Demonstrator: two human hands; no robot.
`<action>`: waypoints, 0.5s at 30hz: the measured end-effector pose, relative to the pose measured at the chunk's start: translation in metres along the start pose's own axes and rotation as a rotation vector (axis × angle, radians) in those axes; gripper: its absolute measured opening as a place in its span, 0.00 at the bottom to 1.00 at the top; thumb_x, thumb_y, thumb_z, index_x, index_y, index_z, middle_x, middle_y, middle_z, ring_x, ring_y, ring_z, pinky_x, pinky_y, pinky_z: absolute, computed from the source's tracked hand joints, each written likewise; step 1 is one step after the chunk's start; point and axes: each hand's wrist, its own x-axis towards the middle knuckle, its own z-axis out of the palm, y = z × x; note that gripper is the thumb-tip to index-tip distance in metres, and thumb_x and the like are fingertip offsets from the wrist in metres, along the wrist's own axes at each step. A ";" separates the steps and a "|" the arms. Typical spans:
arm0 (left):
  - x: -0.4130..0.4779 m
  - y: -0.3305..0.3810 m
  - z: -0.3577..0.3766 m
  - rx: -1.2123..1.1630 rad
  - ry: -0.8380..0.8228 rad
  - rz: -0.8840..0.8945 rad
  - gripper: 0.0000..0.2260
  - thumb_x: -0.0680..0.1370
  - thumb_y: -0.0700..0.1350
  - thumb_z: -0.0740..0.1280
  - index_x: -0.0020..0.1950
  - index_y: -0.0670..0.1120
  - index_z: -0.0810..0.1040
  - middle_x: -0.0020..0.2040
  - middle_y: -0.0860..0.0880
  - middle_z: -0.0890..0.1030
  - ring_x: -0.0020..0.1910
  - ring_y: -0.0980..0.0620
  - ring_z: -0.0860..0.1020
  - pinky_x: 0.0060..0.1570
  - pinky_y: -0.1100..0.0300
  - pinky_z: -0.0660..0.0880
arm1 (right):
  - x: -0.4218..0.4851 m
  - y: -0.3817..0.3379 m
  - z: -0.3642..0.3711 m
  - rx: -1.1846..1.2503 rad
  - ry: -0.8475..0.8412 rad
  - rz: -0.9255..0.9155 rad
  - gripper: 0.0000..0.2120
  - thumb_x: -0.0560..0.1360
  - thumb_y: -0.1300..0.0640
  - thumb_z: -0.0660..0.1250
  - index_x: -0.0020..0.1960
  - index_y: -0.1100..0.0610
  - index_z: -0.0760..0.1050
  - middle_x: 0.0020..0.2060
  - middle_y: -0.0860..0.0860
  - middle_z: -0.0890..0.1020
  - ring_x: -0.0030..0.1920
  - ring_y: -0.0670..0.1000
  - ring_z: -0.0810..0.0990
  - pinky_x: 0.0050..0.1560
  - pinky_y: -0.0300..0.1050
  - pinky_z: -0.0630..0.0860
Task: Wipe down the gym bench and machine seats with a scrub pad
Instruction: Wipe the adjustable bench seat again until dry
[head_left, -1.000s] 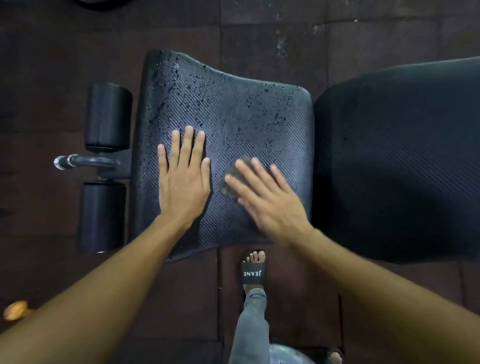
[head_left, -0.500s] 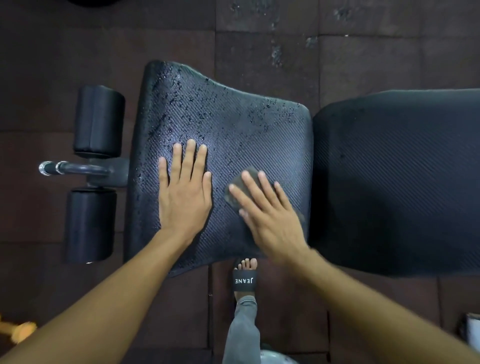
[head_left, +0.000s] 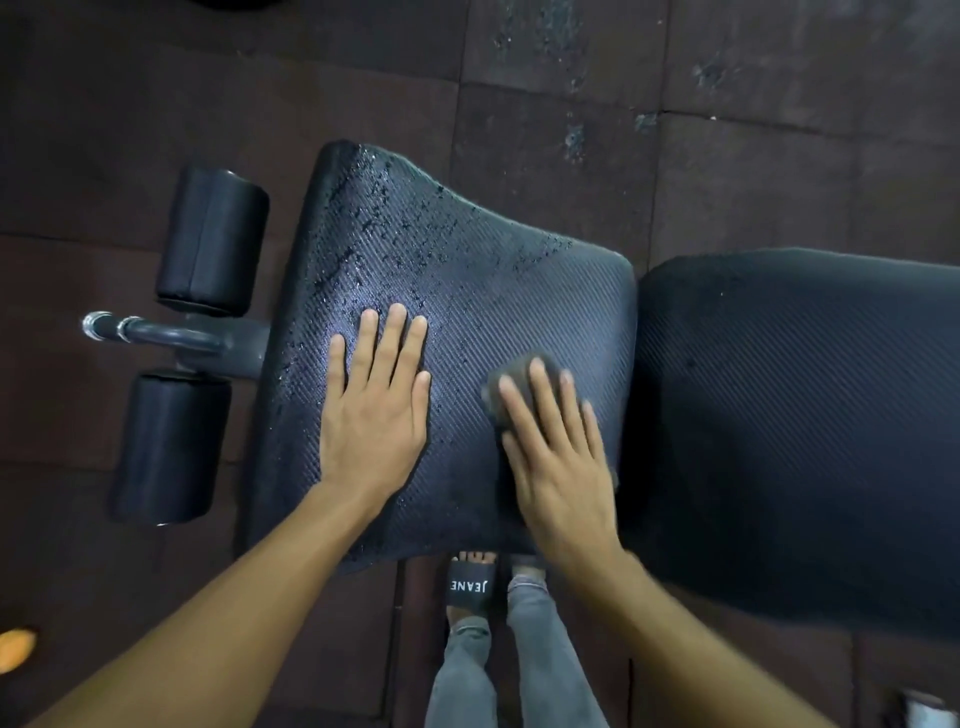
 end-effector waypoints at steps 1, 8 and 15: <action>0.000 0.001 0.000 0.002 0.001 -0.001 0.24 0.84 0.51 0.48 0.80 0.47 0.53 0.81 0.48 0.53 0.80 0.47 0.50 0.77 0.44 0.48 | -0.015 0.008 -0.001 -0.024 -0.017 -0.018 0.25 0.83 0.47 0.52 0.80 0.45 0.53 0.80 0.49 0.54 0.80 0.53 0.50 0.77 0.55 0.55; 0.000 0.001 0.001 0.016 0.012 -0.016 0.25 0.84 0.51 0.47 0.80 0.45 0.53 0.81 0.48 0.53 0.80 0.47 0.51 0.77 0.44 0.50 | 0.127 0.048 -0.023 0.048 0.044 0.193 0.25 0.85 0.48 0.48 0.81 0.49 0.50 0.81 0.52 0.49 0.80 0.59 0.47 0.77 0.60 0.54; 0.003 0.000 -0.004 -0.094 0.012 -0.029 0.24 0.84 0.48 0.48 0.80 0.45 0.54 0.80 0.49 0.54 0.80 0.50 0.50 0.78 0.47 0.49 | 0.115 -0.041 0.005 0.022 0.102 0.007 0.25 0.85 0.48 0.50 0.80 0.49 0.53 0.80 0.50 0.53 0.80 0.54 0.48 0.79 0.55 0.51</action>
